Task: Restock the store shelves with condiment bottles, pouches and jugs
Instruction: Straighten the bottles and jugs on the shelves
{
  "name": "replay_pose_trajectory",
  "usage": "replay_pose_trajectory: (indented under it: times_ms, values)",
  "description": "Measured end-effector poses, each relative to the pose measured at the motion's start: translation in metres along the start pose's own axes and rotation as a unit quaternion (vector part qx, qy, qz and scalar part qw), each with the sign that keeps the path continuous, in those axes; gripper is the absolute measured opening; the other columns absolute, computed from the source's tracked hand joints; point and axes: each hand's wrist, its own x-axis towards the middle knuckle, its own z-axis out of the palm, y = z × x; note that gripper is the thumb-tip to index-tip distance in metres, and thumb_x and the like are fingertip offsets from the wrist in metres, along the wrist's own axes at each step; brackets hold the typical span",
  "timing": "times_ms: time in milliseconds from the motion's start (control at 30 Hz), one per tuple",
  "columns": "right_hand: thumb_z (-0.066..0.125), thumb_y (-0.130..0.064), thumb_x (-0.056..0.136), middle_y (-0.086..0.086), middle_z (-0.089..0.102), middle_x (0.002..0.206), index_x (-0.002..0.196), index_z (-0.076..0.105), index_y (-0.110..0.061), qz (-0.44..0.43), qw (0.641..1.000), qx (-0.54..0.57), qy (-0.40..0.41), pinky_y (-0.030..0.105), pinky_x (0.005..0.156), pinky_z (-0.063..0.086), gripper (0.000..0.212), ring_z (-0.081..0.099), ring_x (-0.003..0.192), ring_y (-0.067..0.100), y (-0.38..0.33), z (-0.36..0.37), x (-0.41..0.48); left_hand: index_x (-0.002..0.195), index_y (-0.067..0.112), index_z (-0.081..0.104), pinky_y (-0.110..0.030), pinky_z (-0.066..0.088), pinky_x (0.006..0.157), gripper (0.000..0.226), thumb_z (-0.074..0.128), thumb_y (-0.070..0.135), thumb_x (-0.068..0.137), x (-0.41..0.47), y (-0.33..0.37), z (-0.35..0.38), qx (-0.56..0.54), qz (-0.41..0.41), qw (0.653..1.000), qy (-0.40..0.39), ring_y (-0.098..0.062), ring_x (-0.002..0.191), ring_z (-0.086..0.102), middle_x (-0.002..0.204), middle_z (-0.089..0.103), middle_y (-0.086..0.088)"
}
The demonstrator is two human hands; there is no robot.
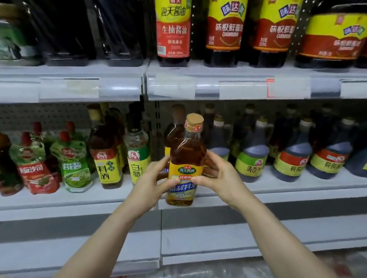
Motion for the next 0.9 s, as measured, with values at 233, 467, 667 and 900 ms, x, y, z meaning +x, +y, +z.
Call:
replay_pose_trajectory:
  times_ms: [233, 467, 667, 900]
  values:
    - [0.079, -0.006, 0.085, -0.028, 0.062, 0.118, 0.126, 0.048, -0.045, 0.021, 0.999, -0.040, -0.003, 0.014, 0.086, 0.052, 0.065, 0.062, 0.109, -0.010, 0.006, 0.011, 0.018, 0.149, 0.023, 0.041, -0.041, 0.052, 0.101, 0.065, 0.069, 0.025, 0.090, 0.012, -0.020, -0.005, 0.028, 0.009, 0.999, 0.016, -0.012, 0.120, 0.057, 0.130, 0.052, -0.002]
    - [0.077, -0.005, 0.085, -0.027, 0.062, 0.119, 0.127, 0.047, -0.042, 0.037, 0.998, -0.041, 0.000, 0.011, 0.081, 0.052, 0.063, 0.061, 0.107, -0.014, 0.015, 0.014, 0.022, 0.145, 0.027, 0.044, -0.036, 0.057, 0.093, 0.063, 0.071, 0.025, 0.088, 0.016, -0.030, -0.002, 0.016, -0.005, 0.999, 0.037, -0.010, 0.120, 0.057, 0.133, 0.054, 0.004]
    - [0.078, -0.007, 0.086, -0.012, 0.065, 0.126, 0.132, 0.047, -0.037, 0.039, 0.998, -0.022, 0.033, 0.020, 0.084, 0.057, 0.063, 0.064, 0.113, 0.000, 0.021, 0.016, 0.024, 0.138, 0.034, 0.037, -0.023, 0.058, 0.080, 0.081, 0.083, 0.009, 0.076, 0.021, -0.033, 0.010, 0.030, -0.014, 0.996, 0.082, -0.007, 0.113, 0.060, 0.123, 0.056, 0.011]
    - [0.081, -0.001, 0.081, -0.015, 0.064, 0.123, 0.133, 0.048, -0.031, 0.069, 0.997, -0.036, 0.027, 0.016, 0.087, 0.053, 0.068, 0.064, 0.111, -0.004, 0.040, 0.021, 0.021, 0.157, 0.025, 0.021, -0.033, 0.058, 0.089, 0.099, 0.082, 0.014, 0.079, 0.020, -0.036, 0.015, 0.095, -0.010, 0.993, 0.062, -0.012, 0.115, 0.058, 0.139, 0.050, -0.002]
